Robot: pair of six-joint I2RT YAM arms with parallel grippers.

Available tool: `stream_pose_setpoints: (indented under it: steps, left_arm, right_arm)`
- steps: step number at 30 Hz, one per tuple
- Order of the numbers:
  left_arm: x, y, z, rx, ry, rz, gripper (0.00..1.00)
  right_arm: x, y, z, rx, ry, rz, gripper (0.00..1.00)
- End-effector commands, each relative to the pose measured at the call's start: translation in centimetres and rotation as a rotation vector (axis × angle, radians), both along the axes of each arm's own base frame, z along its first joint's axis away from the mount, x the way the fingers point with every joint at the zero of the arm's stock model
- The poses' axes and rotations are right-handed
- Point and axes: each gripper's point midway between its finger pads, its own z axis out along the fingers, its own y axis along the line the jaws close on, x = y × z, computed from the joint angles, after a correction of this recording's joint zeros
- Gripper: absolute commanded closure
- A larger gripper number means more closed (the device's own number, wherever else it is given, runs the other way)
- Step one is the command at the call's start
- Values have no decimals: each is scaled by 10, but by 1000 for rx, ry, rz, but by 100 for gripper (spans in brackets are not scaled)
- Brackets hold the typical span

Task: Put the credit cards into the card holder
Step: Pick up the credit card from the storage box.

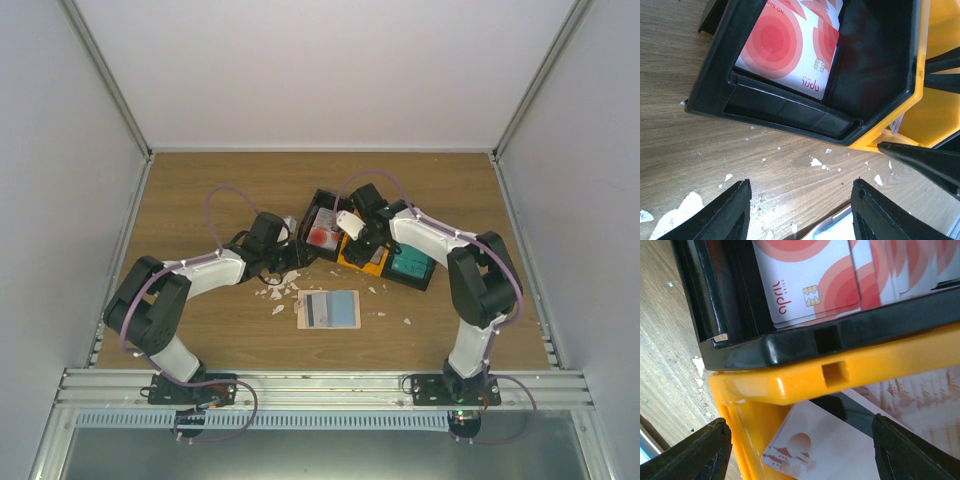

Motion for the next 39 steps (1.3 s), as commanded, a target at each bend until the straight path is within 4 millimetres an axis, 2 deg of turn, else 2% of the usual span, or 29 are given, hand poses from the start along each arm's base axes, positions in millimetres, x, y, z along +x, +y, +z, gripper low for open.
stream_pose_setpoints:
  steps: [1,6,11,16,20,25,29,33,39]
  left_arm:
    - [10,-4,5,-18,-43,-7,43]
    - [10,-5,1,-14,-39,-13,43]
    - [10,-4,0,-12,-39,-18,43]
    - [9,-2,0,-7,-40,-16,43]
    - [8,-1,-1,-7,-36,-13,43]
    - [8,0,0,-6,-38,-12,44]
    - [7,0,0,-6,-39,-9,44]
    - [6,1,-2,-2,-36,-10,44]
    - [6,2,-1,0,-38,-10,44]
  right_arm:
    - [5,9,-4,9,-14,44,22]
    - [4,2,-21,-30,3,14,14]
    - [-7,0,-35,-40,63,6,13]
    - [-18,1,-31,-11,96,10,15]
    - [-19,1,-21,3,80,5,19]
    - [-19,5,-7,42,71,8,29]
    - [-29,9,-1,101,139,13,47]
    - [-27,8,-1,111,156,-6,62]
    - [-21,3,-7,88,147,-32,71]
